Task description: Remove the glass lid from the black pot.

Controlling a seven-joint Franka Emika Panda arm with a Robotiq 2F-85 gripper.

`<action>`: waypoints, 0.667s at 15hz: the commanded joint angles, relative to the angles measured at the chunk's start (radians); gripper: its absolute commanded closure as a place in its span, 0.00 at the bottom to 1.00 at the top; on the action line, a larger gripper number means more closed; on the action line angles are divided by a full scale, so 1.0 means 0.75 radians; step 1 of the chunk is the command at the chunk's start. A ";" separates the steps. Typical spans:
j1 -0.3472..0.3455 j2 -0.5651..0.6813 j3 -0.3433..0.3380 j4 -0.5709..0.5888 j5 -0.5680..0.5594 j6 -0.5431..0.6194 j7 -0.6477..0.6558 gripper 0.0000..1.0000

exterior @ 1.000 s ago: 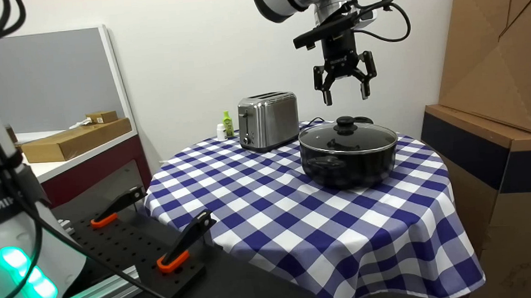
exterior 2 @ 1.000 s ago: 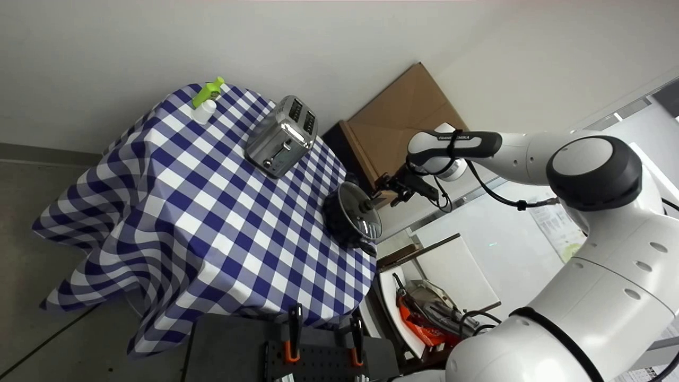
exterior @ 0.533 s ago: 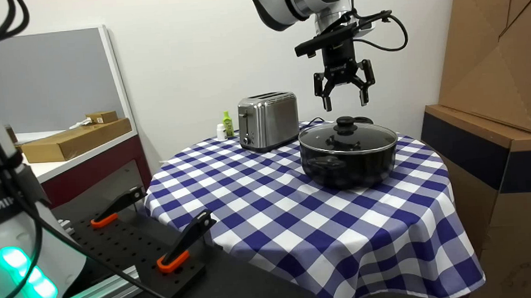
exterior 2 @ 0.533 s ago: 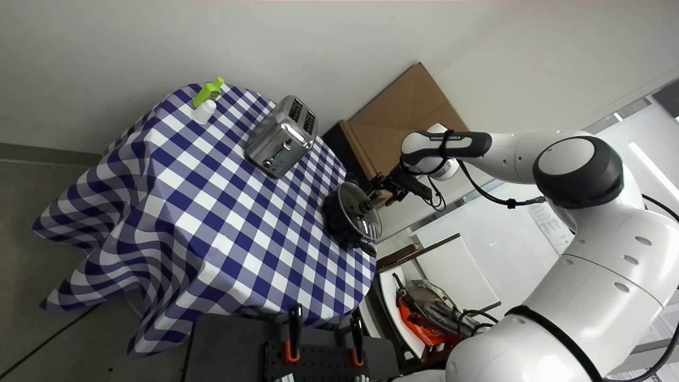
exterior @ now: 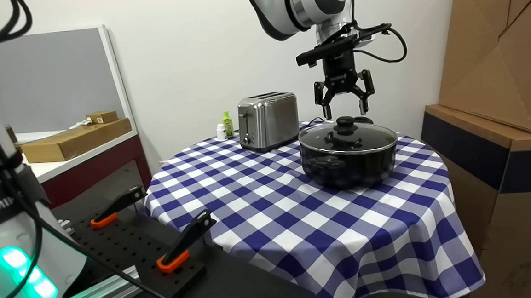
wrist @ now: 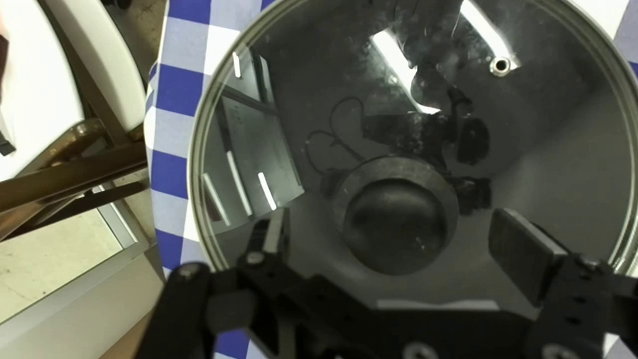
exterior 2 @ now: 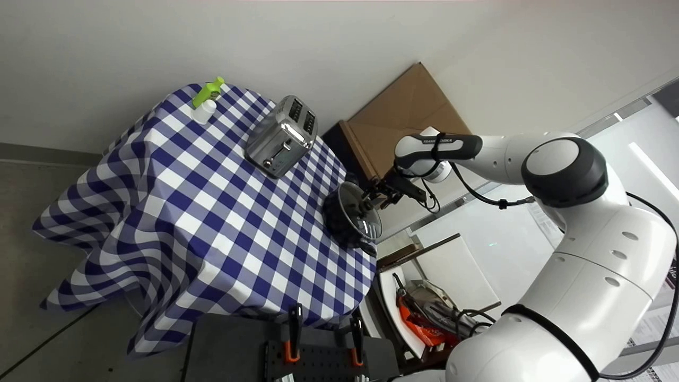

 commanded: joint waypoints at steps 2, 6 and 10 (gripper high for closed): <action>0.004 0.027 -0.010 0.044 0.021 -0.040 -0.035 0.32; -0.001 0.031 -0.012 0.044 0.022 -0.038 -0.037 0.63; 0.000 0.029 -0.010 0.043 0.024 -0.040 -0.038 0.76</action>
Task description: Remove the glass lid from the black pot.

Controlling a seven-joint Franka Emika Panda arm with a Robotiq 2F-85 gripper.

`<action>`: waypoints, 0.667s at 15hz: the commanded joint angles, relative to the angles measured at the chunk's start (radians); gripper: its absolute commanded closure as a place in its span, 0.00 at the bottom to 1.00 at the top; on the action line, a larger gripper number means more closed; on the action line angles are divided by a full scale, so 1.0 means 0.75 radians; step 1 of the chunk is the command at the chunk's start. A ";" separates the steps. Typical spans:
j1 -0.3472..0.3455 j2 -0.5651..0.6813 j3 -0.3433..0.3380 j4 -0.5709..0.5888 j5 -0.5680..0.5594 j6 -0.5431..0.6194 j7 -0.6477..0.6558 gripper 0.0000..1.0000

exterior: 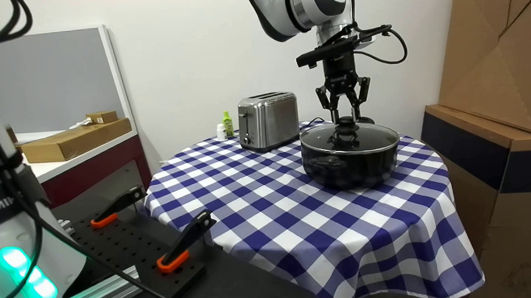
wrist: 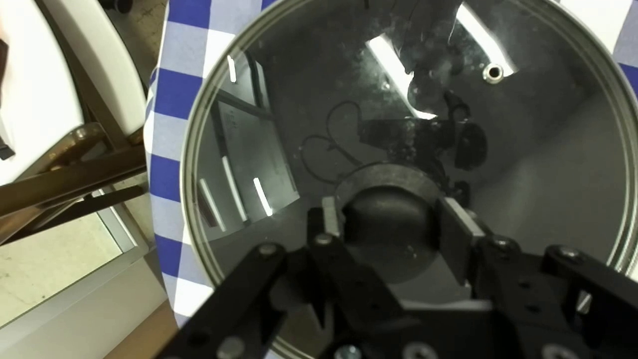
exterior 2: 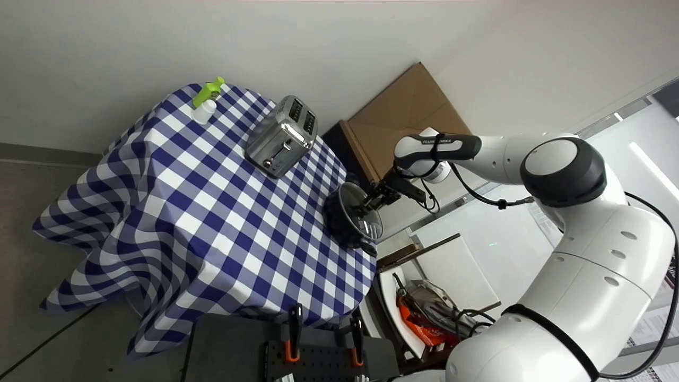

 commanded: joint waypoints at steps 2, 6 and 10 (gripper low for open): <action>-0.002 -0.012 -0.004 0.019 0.029 -0.045 -0.050 0.76; -0.009 -0.171 -0.002 -0.070 0.030 -0.125 -0.110 0.76; -0.006 -0.397 -0.018 -0.187 0.007 -0.249 -0.150 0.76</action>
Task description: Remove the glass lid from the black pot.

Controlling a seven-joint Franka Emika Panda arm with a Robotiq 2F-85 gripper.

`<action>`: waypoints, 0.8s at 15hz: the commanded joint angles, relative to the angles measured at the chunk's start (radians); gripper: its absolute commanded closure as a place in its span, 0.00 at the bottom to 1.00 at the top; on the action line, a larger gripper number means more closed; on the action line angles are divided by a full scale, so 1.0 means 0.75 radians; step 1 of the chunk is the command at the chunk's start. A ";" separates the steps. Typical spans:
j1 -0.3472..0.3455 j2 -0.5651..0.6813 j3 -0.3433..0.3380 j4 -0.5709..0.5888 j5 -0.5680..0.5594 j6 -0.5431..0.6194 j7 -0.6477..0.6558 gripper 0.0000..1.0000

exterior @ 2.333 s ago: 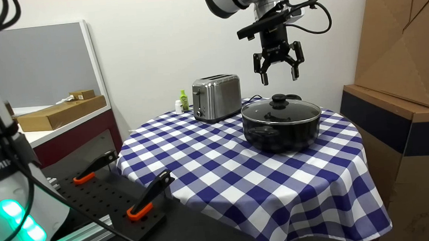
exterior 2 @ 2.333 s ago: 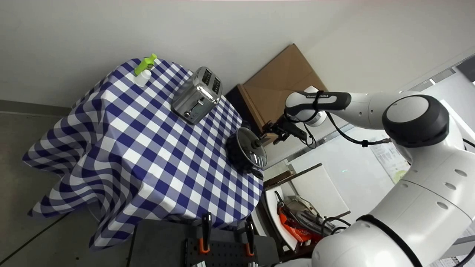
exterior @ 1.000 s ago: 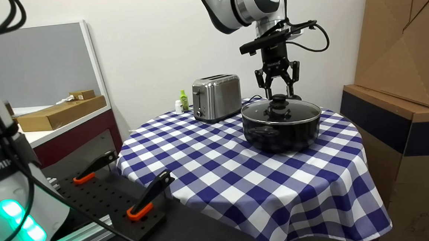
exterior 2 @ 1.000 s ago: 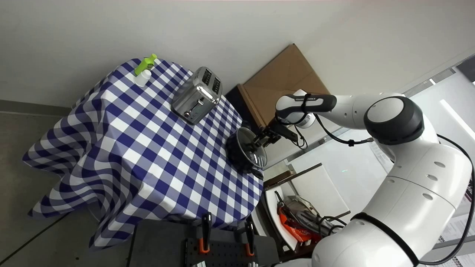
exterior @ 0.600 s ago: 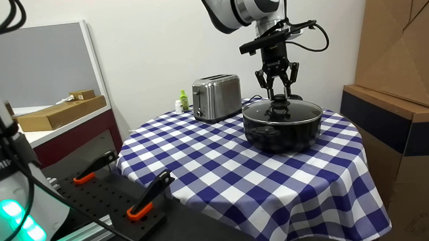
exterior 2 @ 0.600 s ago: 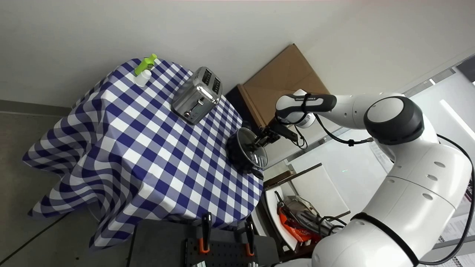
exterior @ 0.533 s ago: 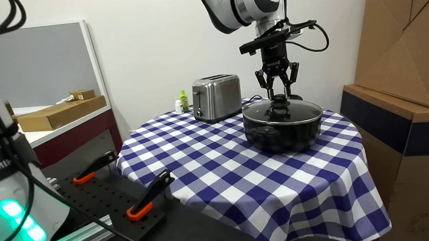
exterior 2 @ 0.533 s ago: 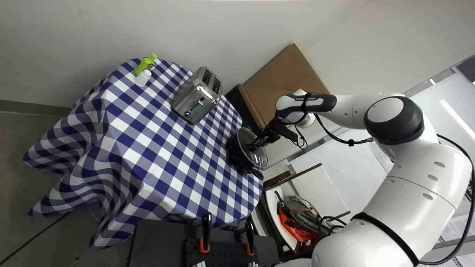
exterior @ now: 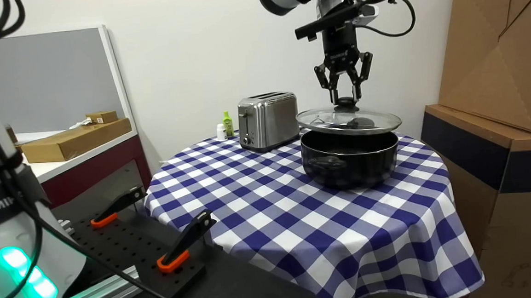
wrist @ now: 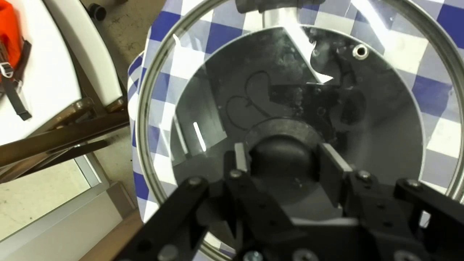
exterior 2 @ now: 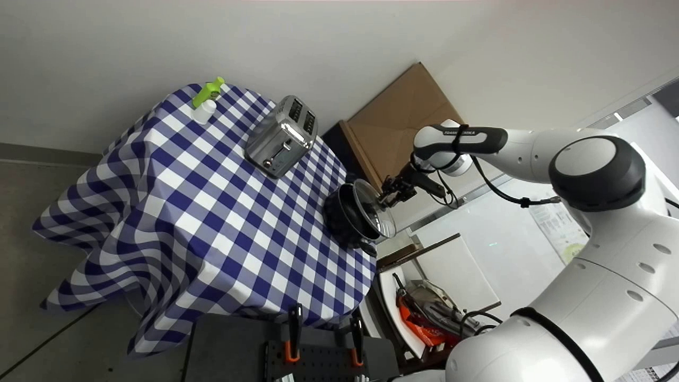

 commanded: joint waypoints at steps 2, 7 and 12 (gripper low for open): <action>0.009 -0.353 -0.015 -0.209 -0.011 -0.149 -0.071 0.76; 0.056 -0.709 0.009 -0.462 -0.096 -0.223 -0.076 0.76; 0.156 -1.019 0.116 -0.739 -0.156 -0.208 -0.002 0.76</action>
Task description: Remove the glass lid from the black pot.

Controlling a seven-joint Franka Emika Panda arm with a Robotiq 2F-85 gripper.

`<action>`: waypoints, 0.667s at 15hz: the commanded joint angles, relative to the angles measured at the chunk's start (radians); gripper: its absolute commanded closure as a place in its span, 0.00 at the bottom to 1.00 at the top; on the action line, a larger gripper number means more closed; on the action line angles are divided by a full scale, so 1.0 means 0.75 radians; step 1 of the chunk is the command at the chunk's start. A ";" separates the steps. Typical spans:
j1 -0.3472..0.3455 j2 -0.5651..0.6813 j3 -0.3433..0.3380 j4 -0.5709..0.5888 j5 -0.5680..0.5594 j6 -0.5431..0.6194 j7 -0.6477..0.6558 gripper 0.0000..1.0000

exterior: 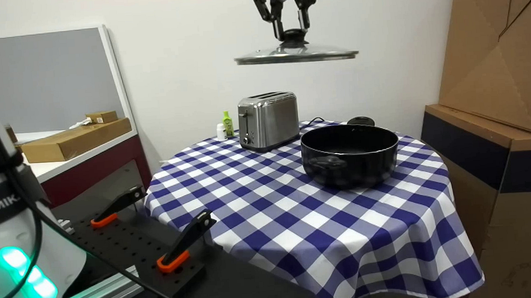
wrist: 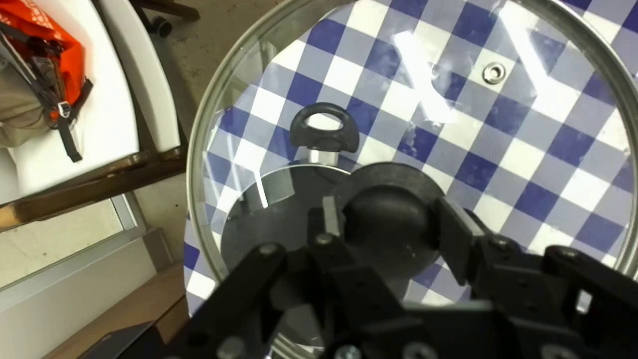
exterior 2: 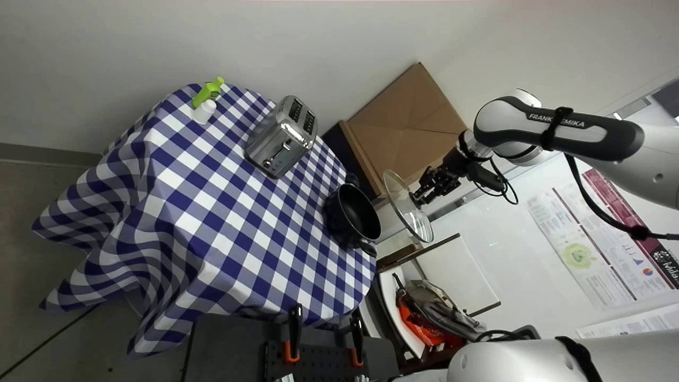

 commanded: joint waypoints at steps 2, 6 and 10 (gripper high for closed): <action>0.097 -0.266 0.115 -0.250 -0.056 0.035 0.117 0.76; 0.159 -0.260 0.203 -0.348 -0.057 0.116 0.212 0.76; 0.162 -0.158 0.241 -0.435 -0.122 0.310 0.289 0.76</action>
